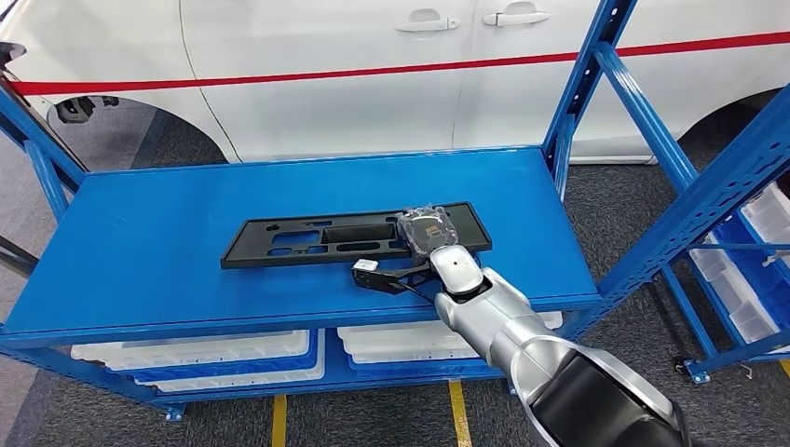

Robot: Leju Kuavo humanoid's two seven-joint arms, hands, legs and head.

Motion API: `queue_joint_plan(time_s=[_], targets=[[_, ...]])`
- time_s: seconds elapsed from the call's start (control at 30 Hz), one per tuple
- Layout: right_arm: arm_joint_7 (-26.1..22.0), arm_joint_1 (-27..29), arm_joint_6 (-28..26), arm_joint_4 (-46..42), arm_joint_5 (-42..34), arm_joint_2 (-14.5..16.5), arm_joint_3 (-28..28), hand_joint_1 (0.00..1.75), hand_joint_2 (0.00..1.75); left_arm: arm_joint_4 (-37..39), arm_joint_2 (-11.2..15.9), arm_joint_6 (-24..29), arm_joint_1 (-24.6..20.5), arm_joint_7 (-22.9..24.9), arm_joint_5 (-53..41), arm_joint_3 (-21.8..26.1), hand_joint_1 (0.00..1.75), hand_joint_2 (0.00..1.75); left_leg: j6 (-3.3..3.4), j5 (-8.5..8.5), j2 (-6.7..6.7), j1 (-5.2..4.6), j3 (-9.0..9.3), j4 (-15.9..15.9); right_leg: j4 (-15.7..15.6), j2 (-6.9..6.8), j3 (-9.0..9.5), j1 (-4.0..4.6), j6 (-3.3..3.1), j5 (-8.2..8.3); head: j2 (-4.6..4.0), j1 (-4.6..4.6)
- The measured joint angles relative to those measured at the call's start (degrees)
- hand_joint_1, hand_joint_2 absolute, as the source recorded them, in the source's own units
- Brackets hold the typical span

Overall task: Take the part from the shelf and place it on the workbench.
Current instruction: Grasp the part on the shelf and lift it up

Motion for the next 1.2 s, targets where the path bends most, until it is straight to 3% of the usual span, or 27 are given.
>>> queue_joint_plan(time_s=[0.23, 0.37, 0.8, 1.0, 1.2], targets=[[-0.71, -0.19, 0.31, -0.01, -0.13, -0.02, -0.35, 1.75, 1.75, 0.00, 0.00, 0.00, 0.00, 0.32, 0.24, 0.00, 0.00, 0.00, 0.01, -0.01, 0.00, 0.00, 0.13, 0.00, -0.01, -0.01, 0.15, 0.00, 0.00, 0.00, -0.01, 0.00], [-1.39, -0.18, 0.35, -0.03, 0.01, -0.02, -0.94, 1.75, 1.75, 0.00, 0.00, 0.08, 0.00, 0.28, 0.68, 0.07, 0.00, 1.75, 0.01, -0.01, 0.00, 0.00, 0.16, 0.00, -0.01, -0.01, 0.19, 0.00, 0.00, 0.00, 0.01, 0.01], [-0.85, 0.43, 0.38, -0.14, 2.22, 2.85, -1.79, 1.75, 1.75, 0.00, -0.02, -0.72, 0.03, -1.50, 3.58, 2.40, 0.00, 1.75, -0.09, -0.09, 0.28, 0.03, 0.18, -0.01, 0.00, 0.32, 0.20, 0.03, 0.00, 0.00, 0.00, 0.01], [-0.96, 0.62, 0.03, -0.09, 2.31, 3.64, -2.04, 1.75, 1.75, 0.00, -0.14, 0.14, 0.03, 0.44, 4.25, 3.38, 0.00, 1.75, -0.09, -0.09, 0.30, 0.03, 0.18, -0.02, 0.01, 0.32, 0.21, 0.03, 0.00, 0.00, 0.00, 0.01], [-3.81, 2.28, -8.01, -0.10, 2.81, 3.78, -2.72, 1.75, 1.75, 0.00, -0.17, 0.66, 0.05, 0.46, 3.71, 4.10, 0.00, 1.75, -0.09, -0.09, 0.29, 0.03, 0.21, -0.02, 0.01, 0.30, 0.17, 0.02, 0.00, 0.00, 0.00, 0.01]])
